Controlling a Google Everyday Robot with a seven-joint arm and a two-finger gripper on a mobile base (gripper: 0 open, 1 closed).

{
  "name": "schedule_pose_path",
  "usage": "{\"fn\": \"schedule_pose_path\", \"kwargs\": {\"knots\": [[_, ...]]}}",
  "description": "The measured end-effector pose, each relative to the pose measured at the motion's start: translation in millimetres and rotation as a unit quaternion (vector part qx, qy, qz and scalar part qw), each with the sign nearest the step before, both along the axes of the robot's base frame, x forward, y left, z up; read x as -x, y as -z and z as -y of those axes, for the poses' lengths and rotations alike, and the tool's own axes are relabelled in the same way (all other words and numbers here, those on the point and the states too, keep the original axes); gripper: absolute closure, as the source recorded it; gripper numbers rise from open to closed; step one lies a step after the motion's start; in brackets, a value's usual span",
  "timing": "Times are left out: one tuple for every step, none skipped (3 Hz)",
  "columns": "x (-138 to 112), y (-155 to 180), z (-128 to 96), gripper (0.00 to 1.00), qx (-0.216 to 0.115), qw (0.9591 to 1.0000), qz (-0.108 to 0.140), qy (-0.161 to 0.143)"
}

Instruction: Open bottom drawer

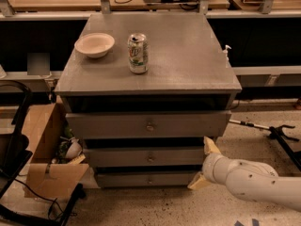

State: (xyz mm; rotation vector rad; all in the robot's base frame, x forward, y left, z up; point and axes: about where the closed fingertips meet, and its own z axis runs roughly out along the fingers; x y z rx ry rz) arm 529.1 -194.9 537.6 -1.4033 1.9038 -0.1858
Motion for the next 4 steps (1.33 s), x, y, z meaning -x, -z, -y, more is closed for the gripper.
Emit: {"fn": "schedule_pose_path", "kwargs": {"knots": [[15.7,45.5,5.2,0.0,0.037,0.9989,-0.028,-0.007],[25.4,104.3,6.6,0.0,0.08,0.9948,-0.062,-0.004],[23.6,152.3,-22.4,0.0,0.093,0.9916,-0.088,-0.018],[19.2,186.8,-39.0,0.0,0.089,0.9905,-0.101,-0.027]]}}
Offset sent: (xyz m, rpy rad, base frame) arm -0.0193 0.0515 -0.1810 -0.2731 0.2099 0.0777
